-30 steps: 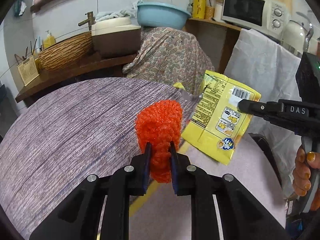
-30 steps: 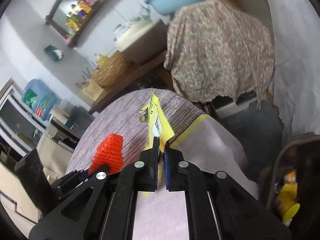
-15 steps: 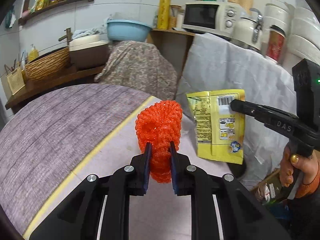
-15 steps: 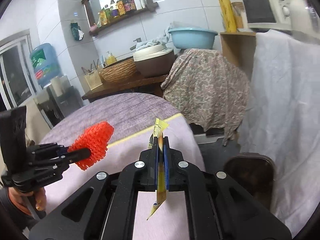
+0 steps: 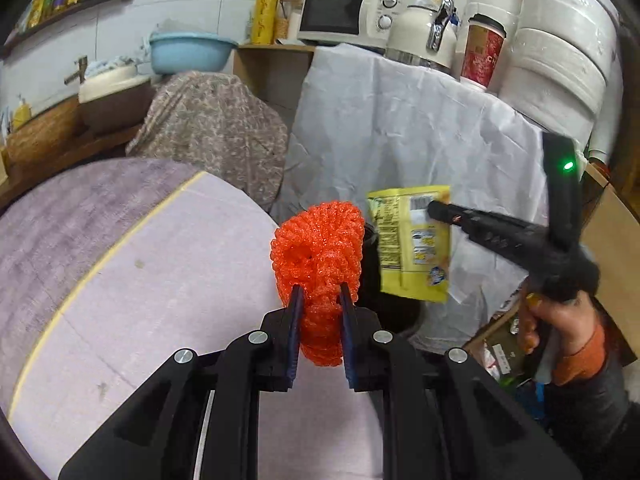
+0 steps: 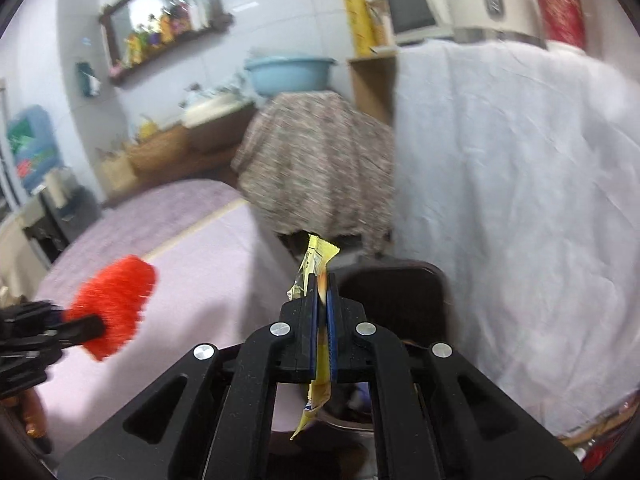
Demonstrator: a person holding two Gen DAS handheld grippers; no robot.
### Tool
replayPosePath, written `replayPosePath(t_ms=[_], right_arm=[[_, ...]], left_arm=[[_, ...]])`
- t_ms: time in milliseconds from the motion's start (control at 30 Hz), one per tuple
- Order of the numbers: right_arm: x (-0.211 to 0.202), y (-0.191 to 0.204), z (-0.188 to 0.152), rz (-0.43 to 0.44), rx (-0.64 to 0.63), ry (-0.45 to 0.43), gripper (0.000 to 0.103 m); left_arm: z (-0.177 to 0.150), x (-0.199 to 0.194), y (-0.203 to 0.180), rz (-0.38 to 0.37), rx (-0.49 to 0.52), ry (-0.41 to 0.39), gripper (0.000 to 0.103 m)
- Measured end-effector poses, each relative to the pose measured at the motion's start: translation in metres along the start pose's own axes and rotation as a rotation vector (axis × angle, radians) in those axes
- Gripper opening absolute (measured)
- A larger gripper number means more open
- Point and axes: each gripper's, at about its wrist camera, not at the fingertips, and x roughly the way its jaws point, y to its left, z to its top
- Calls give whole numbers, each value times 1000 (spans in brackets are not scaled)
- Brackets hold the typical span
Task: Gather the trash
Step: 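Carry the packet and orange net over the bin and open both tools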
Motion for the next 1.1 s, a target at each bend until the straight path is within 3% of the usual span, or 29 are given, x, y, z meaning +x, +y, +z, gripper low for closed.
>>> replayPosePath(t_ms=[233,367,433,467,567,600,867,1100], right_arm=[[70,-28,-39,-100,21,122,5],[104,-42,-61,-110,59,181,6],[114,-48,-71,-121,73,210,11],[115,-50,-75,-134,83,216,19],[103,-61,-81,-138,143,177,55],[98,-64,-82,-150,149,160,60],[54,-81,-80,-263,160,70,77],[28,-97,-77,-342,134,29,78]], left_arm=[[-2,26,-21,-33,-19,43,18],[-1,46,-25,-49,-49,83,18],[0,56,-27,-48,-51,101,18],[2,62,-30,-43,-45,110,18],[6,75,-37,-34,-20,129,18],[8,80,-40,-30,-12,135,18],[21,129,-63,-4,55,215,18],[18,160,-82,21,98,258,18]])
